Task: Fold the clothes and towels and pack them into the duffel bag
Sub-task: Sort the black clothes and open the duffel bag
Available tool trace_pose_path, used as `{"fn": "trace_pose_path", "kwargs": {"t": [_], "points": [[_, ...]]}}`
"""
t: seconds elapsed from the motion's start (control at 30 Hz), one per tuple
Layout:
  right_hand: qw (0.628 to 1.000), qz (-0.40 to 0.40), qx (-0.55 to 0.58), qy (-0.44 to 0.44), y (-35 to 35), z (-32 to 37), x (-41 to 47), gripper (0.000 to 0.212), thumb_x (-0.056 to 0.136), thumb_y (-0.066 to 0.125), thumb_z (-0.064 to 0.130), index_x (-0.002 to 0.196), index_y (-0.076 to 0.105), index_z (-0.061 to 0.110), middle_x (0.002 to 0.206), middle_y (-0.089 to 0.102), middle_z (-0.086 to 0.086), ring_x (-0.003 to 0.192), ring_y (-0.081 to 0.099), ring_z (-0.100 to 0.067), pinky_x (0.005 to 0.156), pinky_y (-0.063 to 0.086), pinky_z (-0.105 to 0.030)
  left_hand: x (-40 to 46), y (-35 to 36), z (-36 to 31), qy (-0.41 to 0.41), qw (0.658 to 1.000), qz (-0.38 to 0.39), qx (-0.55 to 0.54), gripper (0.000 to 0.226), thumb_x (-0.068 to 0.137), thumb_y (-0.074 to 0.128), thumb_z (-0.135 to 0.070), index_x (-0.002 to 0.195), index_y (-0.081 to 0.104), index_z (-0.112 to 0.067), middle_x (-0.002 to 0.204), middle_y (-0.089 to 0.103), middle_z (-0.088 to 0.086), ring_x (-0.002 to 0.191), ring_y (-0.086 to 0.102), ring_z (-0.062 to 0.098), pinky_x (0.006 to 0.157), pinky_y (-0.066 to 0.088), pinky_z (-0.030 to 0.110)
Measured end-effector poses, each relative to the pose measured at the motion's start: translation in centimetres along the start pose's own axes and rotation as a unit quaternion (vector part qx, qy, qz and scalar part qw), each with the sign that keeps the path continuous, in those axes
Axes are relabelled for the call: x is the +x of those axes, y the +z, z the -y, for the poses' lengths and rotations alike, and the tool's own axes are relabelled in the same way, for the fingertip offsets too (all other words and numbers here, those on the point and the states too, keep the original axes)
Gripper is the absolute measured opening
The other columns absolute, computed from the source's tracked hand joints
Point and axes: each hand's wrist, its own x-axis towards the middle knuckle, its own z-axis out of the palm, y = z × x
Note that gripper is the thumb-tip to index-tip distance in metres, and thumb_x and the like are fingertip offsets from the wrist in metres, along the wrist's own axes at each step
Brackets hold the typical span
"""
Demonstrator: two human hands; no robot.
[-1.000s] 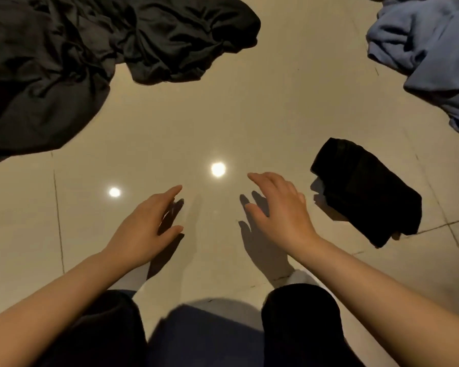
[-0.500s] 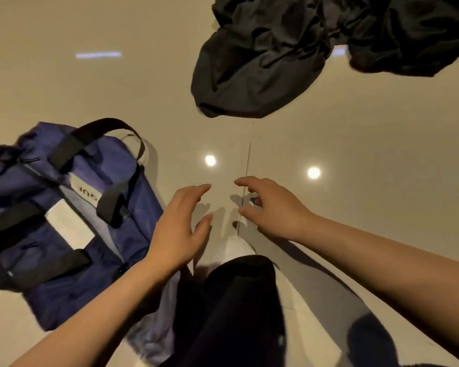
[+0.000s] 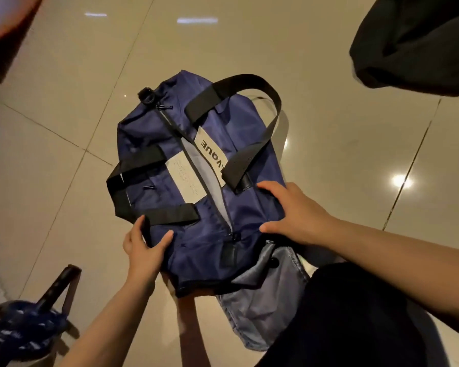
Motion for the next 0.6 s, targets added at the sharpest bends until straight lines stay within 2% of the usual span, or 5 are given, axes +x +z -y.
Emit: {"fn": "trace_pose_path", "kwargs": {"t": [0.1,0.3,0.37,0.43,0.6], "points": [[1.0,-0.007,0.014,0.004,0.2,-0.6,-0.3,0.092,0.076,0.078,0.034,0.148,0.02,0.037,0.138,0.03,-0.006,0.123,0.043,-0.025,0.101,0.037,-0.029,-0.6,0.9,0.7,-0.047,0.988,0.044,-0.139,0.084,0.081,0.077,-0.015,0.147,0.028,-0.034,0.15,0.034,0.0,0.13,0.044,0.024,0.105,0.043,0.05],[0.998,-0.025,0.044,-0.027,0.1,0.7,-1.6,0.091,0.077,0.076,0.011,0.147,0.025,0.035,0.134,0.035,-0.005,0.123,0.042,-0.022,0.091,0.032,-0.019,-0.9,1.1,-3.0,0.001,0.975,-0.002,-0.223,0.08,0.085,0.063,0.009,0.147,0.033,-0.031,0.15,0.038,-0.001,0.127,0.046,0.02,0.096,0.047,0.036],[0.995,-0.052,0.075,-0.05,-0.8,1.8,-2.0,0.087,0.077,0.074,0.004,0.146,0.029,0.03,0.138,0.036,-0.003,0.126,0.039,-0.018,0.092,0.029,-0.015,-0.8,0.9,-5.0,0.026,0.971,-0.002,-0.236,0.08,0.084,0.062,0.011,0.145,0.037,-0.034,0.148,0.038,-0.003,0.129,0.046,0.022,0.1,0.047,0.041],[0.989,-0.081,0.108,-0.064,-2.3,3.0,-2.7,0.084,0.077,0.072,0.001,0.146,0.031,0.027,0.141,0.035,0.0,0.128,0.038,-0.015,0.093,0.03,-0.017,-1.1,0.6,-7.6,0.049,0.965,0.015,-0.258,0.08,0.082,0.064,0.011,0.142,0.042,-0.037,0.147,0.041,-0.004,0.128,0.048,0.022,0.102,0.047,0.046],[0.969,-0.162,0.169,-0.074,-7.5,5.1,-5.7,0.079,0.076,0.068,-0.002,0.143,0.039,0.029,0.141,0.041,0.006,0.123,0.047,-0.014,0.098,0.044,-0.029,-4.0,1.4,-13.8,0.106,0.938,0.08,-0.322,0.078,0.079,0.066,0.01,0.138,0.046,-0.039,0.143,0.047,-0.006,0.122,0.055,0.016,0.095,0.052,0.036]]}}
